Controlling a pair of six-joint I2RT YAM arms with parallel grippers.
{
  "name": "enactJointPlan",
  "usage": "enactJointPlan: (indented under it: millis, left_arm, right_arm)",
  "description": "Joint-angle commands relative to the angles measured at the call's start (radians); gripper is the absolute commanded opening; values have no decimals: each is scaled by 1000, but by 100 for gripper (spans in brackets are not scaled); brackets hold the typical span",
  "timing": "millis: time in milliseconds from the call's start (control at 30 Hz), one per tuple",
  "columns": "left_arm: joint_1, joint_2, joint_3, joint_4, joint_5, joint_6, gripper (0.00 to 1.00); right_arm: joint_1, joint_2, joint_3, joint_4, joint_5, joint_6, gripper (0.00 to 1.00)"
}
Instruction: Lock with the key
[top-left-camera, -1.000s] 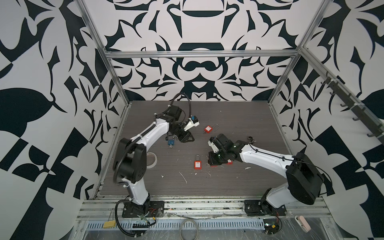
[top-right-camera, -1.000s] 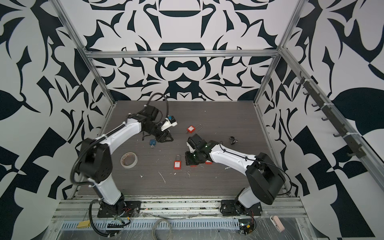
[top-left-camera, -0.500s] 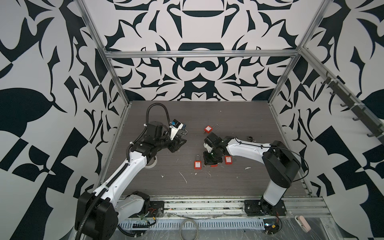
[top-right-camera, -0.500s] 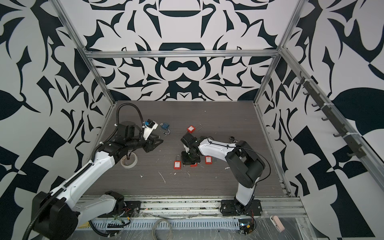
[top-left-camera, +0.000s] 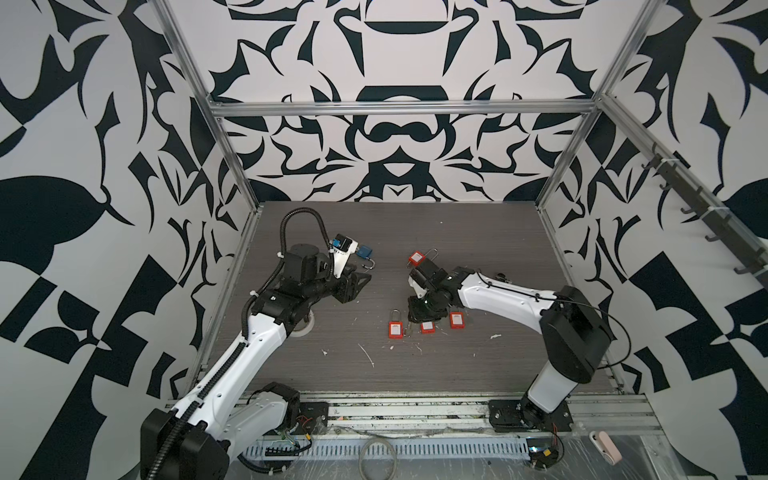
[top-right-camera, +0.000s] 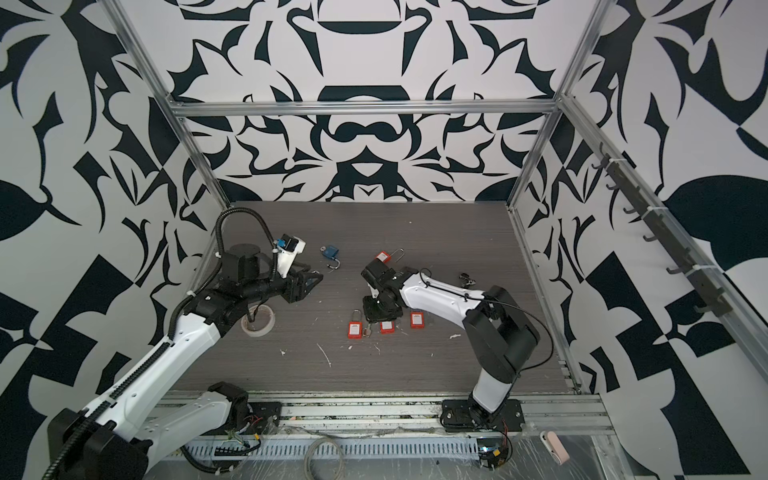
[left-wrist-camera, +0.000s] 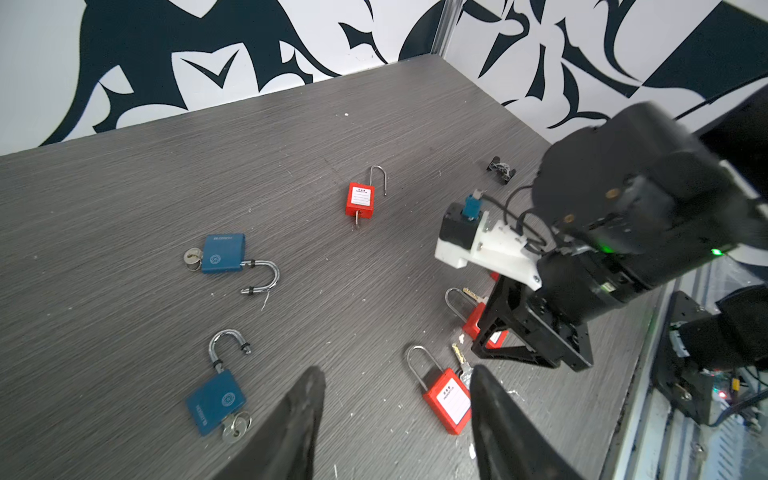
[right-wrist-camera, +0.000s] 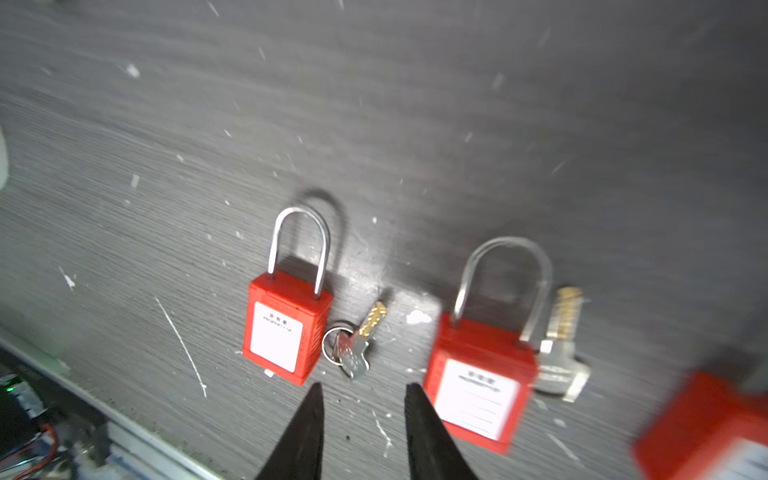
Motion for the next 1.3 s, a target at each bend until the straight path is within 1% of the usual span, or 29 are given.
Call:
enactJointPlan:
  millis: [0,67,100,133,167,267,300,367,500,533,567,600,733,867,967,1100,1267]
  left_arm:
    - [4,-2,0,34,27,-20,60]
    - [4,-8,-27,84,22,-22,60]
    - [4,-9,-36,104,29,-22,61]
    - [5,-8,-42,116,32,-22,64]
    - [4,-5,-48,135,33,-26,64]
    - [4,8,-64,181,28,-25,64]
    - [5,16,-69,198,19,-26,65]
    - [4,33,-72,221,9,-25,65]
    - [5,68,-61,254,4,-12,66]
    - [4,75,-61,263,5,-12,66]
    - [4,83,-61,274,6,-10,66]
    - [5,91,-61,285,9,-9,66]
    - [5,135,-51,292,19,3,66]
    - [5,163,-32,273,20,26,66]
    - [6,171,-30,268,19,43,66]
    - [5,171,-29,257,19,56,66]
    - [5,169,-34,247,22,69,66]
  right_arm:
    - [-3,-86,83,-56,220,-101,48]
    - [-14,-86,125,-77,299,-134,51]
    - [-18,-79,149,-90,357,-140,54]
    - [-29,-68,168,-98,387,-138,55]
    - [-43,-54,190,-104,407,-134,56]
    - [-101,7,254,-96,408,-95,57]
    - [-119,34,280,-91,404,-78,58]
    - [-149,95,336,-86,398,-49,59]
    - [-180,236,481,-98,383,2,61]
    - [-185,266,514,-101,374,15,62]
    - [-189,300,550,-108,372,39,69]
    - [-193,332,578,-112,373,64,79]
    - [-203,413,629,-65,391,196,85]
    - [-210,507,731,-100,388,290,85]
    - [-210,565,802,-110,389,331,85]
    - [-210,611,850,-131,414,394,80]
    - [-210,651,885,-172,435,425,76]
